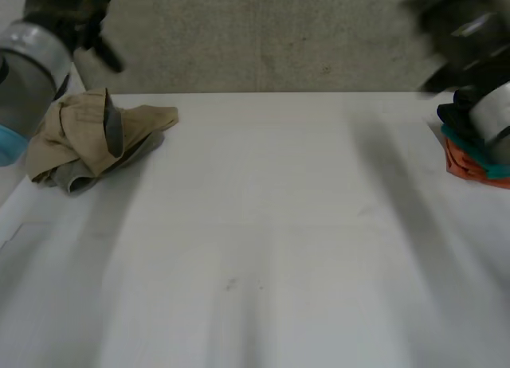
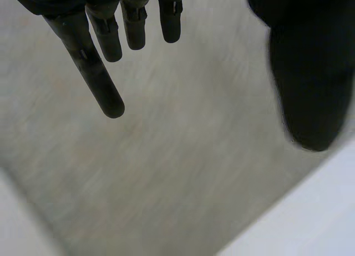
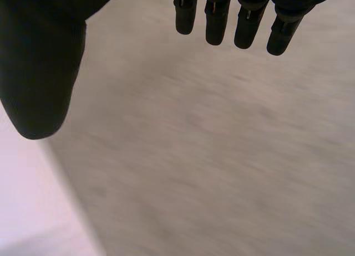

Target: Fold the laundry.

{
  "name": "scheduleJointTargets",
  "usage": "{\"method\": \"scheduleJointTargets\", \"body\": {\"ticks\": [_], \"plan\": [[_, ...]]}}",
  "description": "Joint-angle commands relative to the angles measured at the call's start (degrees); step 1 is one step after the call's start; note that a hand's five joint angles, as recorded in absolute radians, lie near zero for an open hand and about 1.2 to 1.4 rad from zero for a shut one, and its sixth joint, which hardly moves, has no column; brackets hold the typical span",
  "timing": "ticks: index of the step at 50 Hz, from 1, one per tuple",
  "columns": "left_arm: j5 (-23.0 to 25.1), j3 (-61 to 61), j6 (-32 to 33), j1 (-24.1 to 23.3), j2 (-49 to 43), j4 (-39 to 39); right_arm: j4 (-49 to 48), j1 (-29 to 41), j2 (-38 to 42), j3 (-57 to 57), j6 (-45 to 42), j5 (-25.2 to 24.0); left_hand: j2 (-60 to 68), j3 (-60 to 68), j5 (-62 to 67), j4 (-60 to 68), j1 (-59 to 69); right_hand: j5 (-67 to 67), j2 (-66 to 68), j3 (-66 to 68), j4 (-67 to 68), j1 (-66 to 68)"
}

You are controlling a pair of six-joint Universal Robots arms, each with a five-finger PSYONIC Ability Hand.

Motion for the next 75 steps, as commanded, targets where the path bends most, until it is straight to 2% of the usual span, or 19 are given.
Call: {"method": "scheduleJointTargets", "body": {"ticks": [1,4,8,15,18,20,21,27,30,35,39,43,50,57,59,61,65,70,75], "plan": [[1.24,2.68,20.02,8.65,-15.30,7.79,3.96,10.03,3.12,11.61,-8.60,1.68,-1.95,-2.03,-2.63,-29.20,-0.81,-2.43,-2.41,-2.31,-1.80,-2.89],[3.78,4.70,25.37,12.07,-22.49,12.53,4.13,11.61,3.83,15.31,-11.24,2.82,-1.95,-2.03,-2.63,-29.20,-0.81,-2.43,-2.41,-2.31,-1.80,-2.89],[8.09,9.08,28.03,14.97,-31.19,17.10,4.13,11.45,4.00,19.00,-11.34,3.35,-1.95,-2.03,-2.63,-29.20,-0.81,-2.43,-2.41,-2.31,-1.80,-2.89],[10.65,20.60,27.77,16.91,-42.29,19.32,4.05,11.00,4.00,23.31,-11.34,3.09,-0.74,-0.82,-1.42,-27.99,0.40,-2.43,-2.41,-2.31,-1.80,-2.89],[11.44,26.32,27.07,17.09,-46.07,19.05,4.13,10.92,4.00,23.93,-11.25,3.00,27.24,27.16,26.57,-0.01,28.38,-2.43,-2.41,-2.31,-1.80,-2.89],[11.09,27.47,26.11,16.31,-47.04,19.49,4.13,10.74,4.00,24.19,-11.34,3.09,67.81,67.74,67.14,40.57,68.95,-2.43,-2.41,-2.31,-1.80,-2.89],[10.65,27.12,25.75,15.95,-47.05,19.75,4.13,10.57,4.00,24.28,-11.34,3.09,68.05,67.97,67.37,40.80,69.18,-2.43,-2.41,-2.31,-1.80,-2.89],[5.30,19.42,18.31,11.30,-33.47,21.42,3.87,8.89,3.04,24.63,-11.34,3.18,68.05,67.97,67.37,40.80,69.19,-2.43,-2.41,-2.31,-1.80,-2.89],[5.11,13.87,13.11,9.80,-25.72,23.53,3.69,8.89,2.43,24.46,-11.25,3.18,68.05,67.97,67.37,40.80,69.19,-2.43,-2.41,-2.31,-1.80,-2.89],[5.02,1.93,-3.73,4.28,-6.84,26.78,3.52,8.81,1.11,23.93,-10.99,3.53,68.05,67.97,67.37,40.80,69.19,-2.43,-2.41,-2.31,-1.80,-2.89],[5.46,-4.50,-13.33,-0.12,3.55,26.96,3.69,8.54,-0.47,23.93,-9.76,3.71,68.05,67.97,67.37,40.80,69.19,-2.43,-2.41,-2.31,-1.80,-2.89],[5.38,-8.64,-17.83,-4.77,8.14,26.62,4.05,7.75,-2.32,23.75,-7.04,4.23,68.05,67.97,67.37,40.80,69.19,-2.43,-2.41,-2.31,-1.80,-2.89],[5.55,-14.01,-17.93,-16.82,5.08,24.86,4.13,3.90,-6.01,23.75,-2.12,4.85,68.05,67.97,67.37,40.80,69.19,-2.43,-2.41,-2.31,-1.80,-2.89],[5.90,-14.63,-13.55,-25.88,-9.85,23.80,4.22,-1.56,-8.21,22.18,1.84,9.84,68.05,67.97,67.37,40.80,69.19,-2.43,-2.41,-2.31,-1.80,-2.89],[5.64,-13.31,-8.63,-27.99,-14.34,22.49,4.40,-2.35,-8.21,21.73,1.93,11.08,33.23,33.15,32.55,5.98,34.37,-2.43,-2.41,-2.31,-1.80,-2.89],[5.12,-12.52,-3.72,-29.57,-16.36,20.65,5.01,-3.23,-8.21,21.03,1.93,12.05,12.66,12.58,11.98,-14.59,13.80,-2.43,-2.41,-2.31,-1.80,-2.89],[4.67,-13.04,2.53,-29.67,-12.45,18.10,6.85,-3.24,-8.30,19.98,1.85,11.88,2.14,2.07,1.47,-25.10,3.28,-2.43,-2.41,-2.31,-1.80,-2.89],[3.62,-16.38,2.81,-27.12,-3.20,16.59,9.67,-2.53,-8.21,17.69,1.32,11.70,2.30,2.22,1.62,-24.95,3.44,-2.43,-2.41,-2.31,-1.80,-2.89],[-1.99,-21.56,2.72,-22.03,4.88,14.58,17.38,3.34,-7.78,10.60,1.41,10.39,2.64,2.56,1.96,-24.61,3.78,-2.43,-2.41,-2.31,-1.80,-2.89]]}}
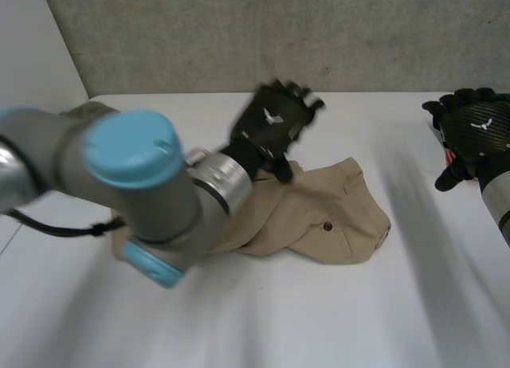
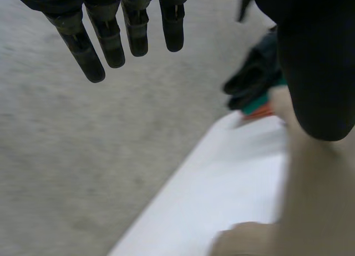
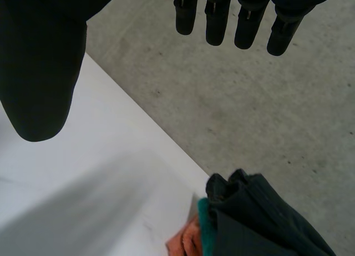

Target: Fold the laundry.

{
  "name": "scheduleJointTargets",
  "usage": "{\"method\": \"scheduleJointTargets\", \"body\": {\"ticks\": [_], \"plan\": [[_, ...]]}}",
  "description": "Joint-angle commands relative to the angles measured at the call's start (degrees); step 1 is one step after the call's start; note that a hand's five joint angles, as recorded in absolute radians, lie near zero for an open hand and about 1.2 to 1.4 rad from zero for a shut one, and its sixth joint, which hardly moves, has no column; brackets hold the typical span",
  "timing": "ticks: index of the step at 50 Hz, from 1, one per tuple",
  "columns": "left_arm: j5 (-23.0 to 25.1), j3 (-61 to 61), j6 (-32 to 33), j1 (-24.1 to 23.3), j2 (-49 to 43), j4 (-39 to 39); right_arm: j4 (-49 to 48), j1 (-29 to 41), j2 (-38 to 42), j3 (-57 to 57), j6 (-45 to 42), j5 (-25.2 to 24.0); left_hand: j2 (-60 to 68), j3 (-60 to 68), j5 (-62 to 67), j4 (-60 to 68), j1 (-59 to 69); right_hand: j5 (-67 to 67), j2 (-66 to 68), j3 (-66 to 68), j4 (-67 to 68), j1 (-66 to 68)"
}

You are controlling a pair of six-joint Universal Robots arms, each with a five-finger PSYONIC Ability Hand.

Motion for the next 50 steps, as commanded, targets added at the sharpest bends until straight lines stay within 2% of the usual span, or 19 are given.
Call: {"method": "scheduleJointTargets", "body": {"ticks": [1,5,9,16,21,23,26,27,30,31,32,33,37,41,42,43,46,47,50], "plan": [[-7.85,-8.36,-0.25,7.78,13.80,-3.63,9.99,6.91,0.69,-9.08,-0.18,-2.20,-0.83,-0.51,0.39,-0.44,-0.98,-2.43,-2.41,-2.31,-1.80,-2.89],[-11.29,-13.02,-0.16,11.74,16.97,-7.23,19.30,9.20,4.19,-16.90,0.17,-5.63,-1.33,-1.01,-0.11,-0.94,-1.48,-2.43,-2.41,-2.31,-1.80,-2.89],[-11.13,-17.59,0.01,15.96,18.39,-10.31,29.32,11.48,10.78,-26.83,0.35,-7.65,-1.67,-1.35,-0.45,-1.28,-1.82,-2.43,-2.41,-2.31,-1.80,-2.89],[-9.99,-22.09,0.19,22.82,16.73,-12.25,41.10,17.19,21.23,-39.93,0.09,-7.48,-1.83,-1.52,-0.61,-1.45,-1.99,-2.43,-2.41,-2.31,-1.80,-2.89],[-3.76,-22.36,0.89,25.55,7.69,-14.53,42.17,18.87,26.52,-42.41,-0.26,-7.22,-0.83,-0.51,0.39,-0.44,-0.98,-2.43,-2.41,-2.31,-1.80,-2.89],[-2.78,-22.00,1.33,25.82,6.18,-15.15,41.73,19.57,27.93,-42.76,-0.44,-6.96,-0.16,0.16,1.06,0.23,-0.31,-2.43,-2.41,-2.31,-1.80,-2.89],[-1.99,-20.07,2.56,26.08,3.02,-16.03,39.80,21.24,30.30,-43.64,-1.32,-5.38,4.53,4.85,5.75,4.91,4.38,9.56,9.57,9.67,10.18,9.09],[-1.98,-19.28,2.99,26.00,2.31,-16.03,38.06,21.76,31.27,-44.08,-2.10,-4.33,9.55,9.87,10.77,9.94,9.40,21.92,21.94,22.04,22.55,21.46],[-1.98,-16.38,4.05,25.29,-0.24,-15.94,34.80,22.29,32.59,-44.61,-3.34,-2.39,26.04,26.36,27.26,26.43,25.89,33.45,33.47,33.57,34.08,32.99],[-2.16,-15.42,4.31,25.12,-0.85,-15.94,32.27,22.56,33.20,-44.95,-4.04,-0.99,35.41,35.73,36.63,35.80,35.26,46.48,46.49,46.59,47.10,46.01],[-2.16,-12.97,4.58,24.59,-2.16,-15.94,30.76,22.65,33.56,-45.31,-4.39,-0.28,64.29,64.61,65.52,64.68,64.14,57.76,57.78,57.88,58.39,57.30],[-2.25,-11.64,4.67,24.24,-2.70,-15.86,29.01,22.73,33.82,-45.74,-4.83,0.42,64.58,64.90,65.80,64.97,64.43,67.48,67.49,67.59,68.10,67.01],[-3.21,-0.93,5.02,22.04,-4.20,-14.54,18.91,22.82,34.26,-49.34,-6.41,3.76,64.59,64.90,65.81,64.97,64.44,67.57,67.59,67.69,68.20,67.11],[-8.83,11.81,4.14,21.16,-3.67,-8.05,2.75,22.74,33.56,-53.48,-8.17,6.40,64.59,64.90,65.81,64.97,64.44,67.57,67.59,67.69,68.20,67.11],[-9.88,13.58,4.05,20.90,-3.58,-5.95,-5.21,22.65,32.78,-53.48,-8.26,7.01,64.59,64.90,65.81,64.97,64.44,67.57,67.59,67.69,68.20,67.11],[-11.46,16.55,3.62,20.11,-3.32,-1.31,-8.25,22.56,32.33,-53.48,-8.26,7.11,64.59,64.90,65.81,64.97,64.44,67.57,67.59,67.69,68.20,67.11],[-11.92,17.64,2.56,18.18,-2.18,6.79,-19.31,22.82,29.10,-51.39,-8.09,6.67,64.59,64.90,65.81,64.97,64.44,67.57,67.59,67.69,68.20,67.11],[-12.35,17.12,1.69,17.39,-0.26,12.30,-20.74,22.82,28.29,-50.24,-8.09,6.58,64.59,64.90,65.81,64.97,64.44,67.57,67.59,67.69,68.20,67.11],[-11.92,12.57,-0.16,16.60,2.73,18.66,-22.34,22.74,25.48,-45.76,-8.00,6.23,64.59,64.90,65.81,64.97,64.44,67.57,67.59,67.69,68.20,67.11]]}}
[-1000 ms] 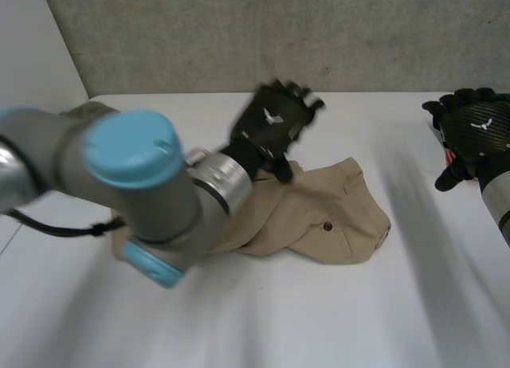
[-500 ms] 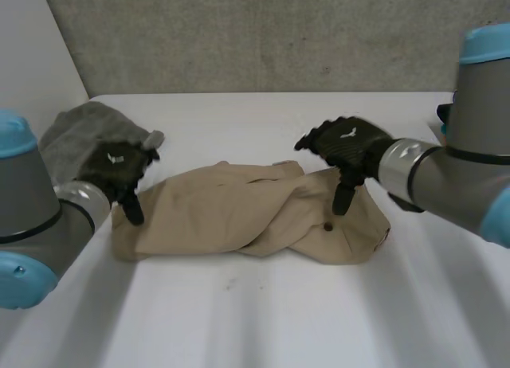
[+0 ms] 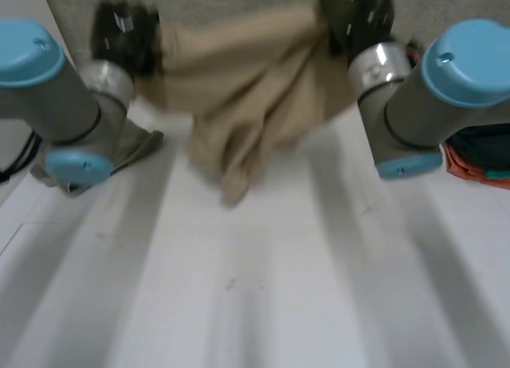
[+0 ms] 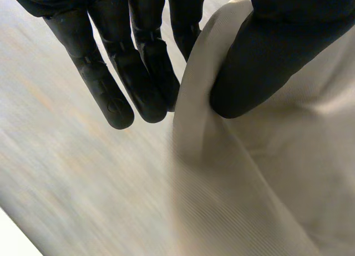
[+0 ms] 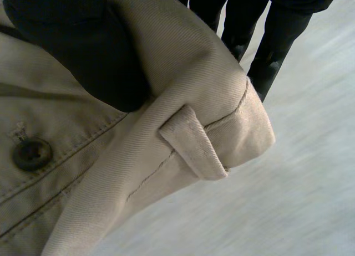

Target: Fold the laundry.

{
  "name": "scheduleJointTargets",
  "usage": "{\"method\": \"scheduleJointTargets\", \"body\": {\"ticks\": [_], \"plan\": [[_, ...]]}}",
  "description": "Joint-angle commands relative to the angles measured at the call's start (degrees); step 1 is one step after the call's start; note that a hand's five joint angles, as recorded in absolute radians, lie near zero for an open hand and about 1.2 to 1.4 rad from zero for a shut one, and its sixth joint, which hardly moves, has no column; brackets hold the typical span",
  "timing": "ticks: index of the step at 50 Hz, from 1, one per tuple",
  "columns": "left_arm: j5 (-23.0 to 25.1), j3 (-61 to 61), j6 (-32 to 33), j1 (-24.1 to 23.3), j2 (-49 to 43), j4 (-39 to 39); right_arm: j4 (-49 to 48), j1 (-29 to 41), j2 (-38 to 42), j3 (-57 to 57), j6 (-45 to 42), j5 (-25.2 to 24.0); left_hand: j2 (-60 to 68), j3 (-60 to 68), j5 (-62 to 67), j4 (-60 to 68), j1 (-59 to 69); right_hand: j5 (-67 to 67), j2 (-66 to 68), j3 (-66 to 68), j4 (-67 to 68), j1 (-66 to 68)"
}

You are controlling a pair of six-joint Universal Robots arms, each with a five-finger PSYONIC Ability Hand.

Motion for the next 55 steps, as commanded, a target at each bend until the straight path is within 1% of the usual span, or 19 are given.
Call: {"method": "scheduleJointTargets", "body": {"ticks": [1,5,9,11,17,19,20,21,22,23,24,25,26,28,36,40,45,49,55], "plan": [[-1.50,-4.08,-3.79,-3.12,6.51,20.12,-13.86,-0.12,-6.81,8.04,0.12,-0.81,11.62,11.98,13.56,11.40,14.51,15.19,12.55,12.21,11.93,15.94],[-0.88,-12.43,-4.23,-3.29,8.01,19.95,-13.51,-0.73,-8.22,15.59,0.39,-3.00,11.62,11.98,13.56,11.40,14.51,15.19,12.55,12.21,11.93,15.94],[-0.53,-22.27,-3.97,-5.14,8.10,18.19,-10.62,-0.82,-8.31,25.43,0.12,-7.48,11.62,11.98,13.56,11.40,14.51,15.19,12.55,12.21,11.93,15.94],[-0.35,-28.24,-3.62,-6.10,8.19,17.22,-6.32,-1.00,-8.22,30.19,-0.58,-9.24,11.62,11.98,13.56,11.40,14.51,15.19,12.55,12.21,11.93,15.94],[-0.53,-40.99,-2.39,-6.72,11.60,15.82,6.67,-4.50,-8.31,38.62,-2.77,-10.03,11.62,11.98,13.56,11.40,14.51,15.19,12.55,12.21,11.93,15.94],[-0.53,-44.95,-1.25,-6.90,13.98,14.50,9.85,-5.65,-8.57,40.13,-4.00,-10.39,6.80,7.16,8.74,6.58,9.69,15.19,12.55,12.21,11.93,15.94],[-0.53,-46.09,-0.64,-7.07,15.12,13.80,11.69,-6.26,-8.92,40.74,-5.05,-10.39,3.10,3.46,5.04,2.88,5.99,12.92,10.28,9.94,9.66,13.67],[-0.53,-47.06,-0.11,-7.07,16.26,12.92,14.50,-6.97,-9.79,41.27,-6.72,-10.30,-0.94,-0.57,1.00,-1.15,1.96,2.58,-0.07,-0.41,-0.69,3.32],[-0.53,-48.64,1.12,-7.07,18.62,10.74,15.92,-7.41,-10.59,41.45,-7.69,-10.13,-11.97,-11.61,-10.03,-12.18,-9.07,-6.85,-9.50,-9.84,-10.12,-6.11],[-0.53,-49.09,1.82,-7.07,19.78,9.32,17.67,-7.85,-11.55,41.45,-8.57,-9.86,-18.57,-18.21,-16.63,-18.79,-15.68,-21.60,-24.25,-24.59,-24.86,-20.85],[-0.44,-49.44,2.44,-7.07,20.74,7.92,19.00,-8.11,-12.34,41.36,-9.36,-9.69,-25.30,-24.94,-23.36,-25.51,-22.41,-31.41,-34.05,-34.39,-34.67,-30.66],[-0.44,-49.71,3.23,-7.16,21.97,6.08,21.53,-8.81,-14.09,41.02,-10.67,-9.51,-32.86,-32.50,-30.92,-33.08,-29.97,-46.83,-49.47,-49.81,-50.09,-46.08],[-0.44,-49.53,4.28,-6.99,23.64,2.84,22.78,-9.08,-14.89,40.66,-11.04,-9.60,-42.26,-41.90,-40.32,-42.48,-39.37,-48.31,-50.96,-51.30,-51.58,-47.57],[-0.36,-49.18,4.91,-6.64,24.79,0.10,25.24,-9.17,-16.47,39.26,-10.95,-9.69,-46.54,-46.18,-44.61,-46.76,-43.65,-48.83,-51.47,-51.81,-52.09,-48.08],[-0.88,-45.75,4.21,-4.18,26.99,-7.21,35.17,-7.85,-17.89,26.88,-4.90,-9.68,-49.59,-49.23,-47.65,-49.80,-46.70,-51.02,-53.66,-54.00,-54.28,-50.27],[-0.88,-46.54,0.44,-1.19,27.26,-8.71,40.53,-6.89,-16.93,18.79,-0.76,-10.91,-49.42,-49.06,-47.48,-49.64,-46.53,-50.52,-53.16,-53.50,-53.78,-49.77],[-0.62,-48.12,-7.90,1.97,26.73,-10.11,42.04,-5.40,-8.42,9.49,1.09,-13.81,-48.58,-48.22,-46.64,-48.80,-45.69,-49.18,-51.82,-52.16,-52.44,-48.43],[-0.27,-48.91,-11.17,3.21,26.21,-10.73,41.95,-2.41,-2.78,3.67,1.09,-13.73,-48.08,-47.72,-46.14,-48.29,-45.18,-48.00,-50.64,-50.98,-51.26,-47.25],[1.49,-49.45,-11.97,3.91,22.17,-10.73,41.86,0.41,7.06,-4.24,1.09,-13.73,-47.74,-47.38,-45.80,-47.96,-44.85,-45.81,-48.45,-48.79,-49.07,-45.06]]}}
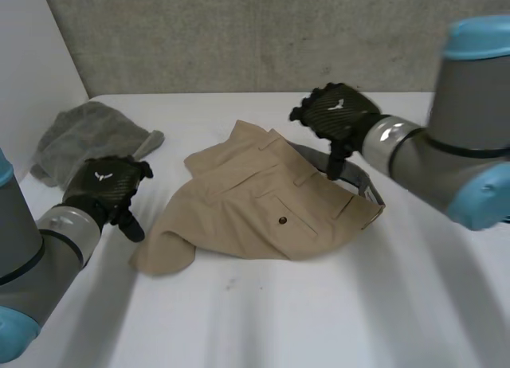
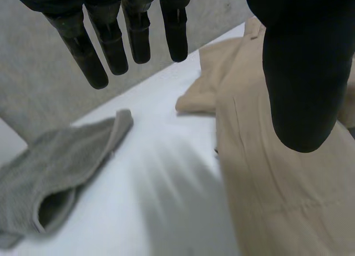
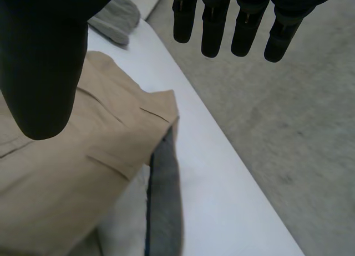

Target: Fold the laundry.

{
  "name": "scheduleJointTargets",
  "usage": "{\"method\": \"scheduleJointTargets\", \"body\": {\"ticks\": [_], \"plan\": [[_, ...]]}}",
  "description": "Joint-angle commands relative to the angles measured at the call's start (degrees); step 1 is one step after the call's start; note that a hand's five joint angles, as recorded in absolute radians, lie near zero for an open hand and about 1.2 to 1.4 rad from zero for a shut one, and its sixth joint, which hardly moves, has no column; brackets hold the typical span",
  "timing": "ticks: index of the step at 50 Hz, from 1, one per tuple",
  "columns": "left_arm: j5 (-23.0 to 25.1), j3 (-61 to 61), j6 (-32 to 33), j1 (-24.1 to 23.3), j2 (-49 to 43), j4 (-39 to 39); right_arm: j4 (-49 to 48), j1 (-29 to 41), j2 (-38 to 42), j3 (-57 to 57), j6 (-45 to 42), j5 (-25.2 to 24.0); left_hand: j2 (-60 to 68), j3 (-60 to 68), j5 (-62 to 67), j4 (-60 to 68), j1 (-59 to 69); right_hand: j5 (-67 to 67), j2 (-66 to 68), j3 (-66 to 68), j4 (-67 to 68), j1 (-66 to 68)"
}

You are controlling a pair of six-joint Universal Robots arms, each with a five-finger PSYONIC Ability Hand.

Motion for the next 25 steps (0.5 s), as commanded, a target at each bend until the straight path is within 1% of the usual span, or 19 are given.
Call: {"method": "scheduleJointTargets", "body": {"ticks": [1,4,5,8,9,10,14,16,17,18,21,23,24,25], "plan": [[2.08,-0.72,-1.48,0.75,-4.35,-0.05,-0.70,3.76,12.52,-9.67,-0.32,-0.15,1.66,1.67,2.59,1.93,-0.17,5.00,1.32,3.79,4.21,2.37],[4.01,-0.89,-1.57,0.66,-6.37,-0.40,-1.40,4.20,16.58,-12.76,-0.32,-0.15,3.33,3.34,4.27,3.61,1.50,5.51,1.83,4.30,4.72,2.88],[4.45,-0.90,-1.57,0.66,-6.81,-0.58,-2.45,4.38,19.20,-14.69,-0.32,-0.15,4.01,4.02,4.94,4.28,2.18,6.02,2.33,4.80,5.22,3.39],[5.86,-0.72,-1.83,0.66,-7.96,-1.28,-5.08,4.73,22.99,-17.25,-0.41,-0.06,10.05,10.05,10.98,10.32,8.21,7.69,4.01,6.48,6.90,5.06],[6.12,-0.72,-1.83,0.66,-7.96,-1.37,-6.75,4.82,24.75,-18.65,-0.41,0.20,13.57,13.58,14.50,13.84,11.73,9.20,5.52,7.99,8.41,6.57],[6.38,-0.55,-1.75,0.58,-7.96,-1.37,-7.63,4.82,25.72,-19.36,-0.41,0.29,22.93,22.94,23.86,23.20,21.10,10.55,6.87,9.33,9.75,7.92],[6.56,-0.11,-1.57,0.66,-8.22,-1.37,-10.19,4.82,30.56,-23.92,-0.50,0.47,48.02,48.02,48.95,48.29,46.18,13.76,10.07,12.54,12.96,11.13],[6.56,0.16,-1.48,0.66,-8.31,-1.37,-10.19,4.82,33.45,-27.08,-0.50,0.64,53.11,53.12,54.04,53.38,51.28,16.76,13.08,15.55,15.97,14.13],[6.56,0.77,-1.39,0.58,-8.31,-1.37,-10.19,4.82,34.25,-27.88,-0.50,0.64,60.77,60.78,61.71,61.04,58.94,17.62,13.94,16.40,16.82,14.99],[6.56,1.04,-1.39,0.58,-8.40,-1.37,-10.19,4.82,34.95,-28.58,-0.50,0.64,60.85,60.85,61.78,61.12,59.01,18.46,14.78,17.24,17.67,15.83],[6.65,1.83,-1.22,0.49,-8.40,-1.28,-10.19,4.82,36.89,-30.26,-0.50,0.55,60.85,60.86,61.78,61.12,59.02,26.35,22.67,25.14,25.56,23.72],[6.65,2.53,-1.22,0.14,-8.31,-1.28,-10.19,4.82,37.33,-30.44,-0.50,0.55,60.85,60.86,61.78,61.12,59.02,35.24,31.56,34.03,34.45,32.61],[6.65,2.79,-1.13,0.05,-8.23,-1.28,-10.19,4.73,37.33,-30.52,-0.50,0.47,60.85,60.86,61.78,61.12,59.02,43.12,39.43,41.90,42.32,40.49],[6.65,2.97,-1.04,-0.13,-8.23,-1.28,-10.19,4.73,37.42,-30.53,-0.50,0.55,60.85,60.86,61.78,61.12,59.02,55.52,51.84,54.30,54.72,52.89]]}}
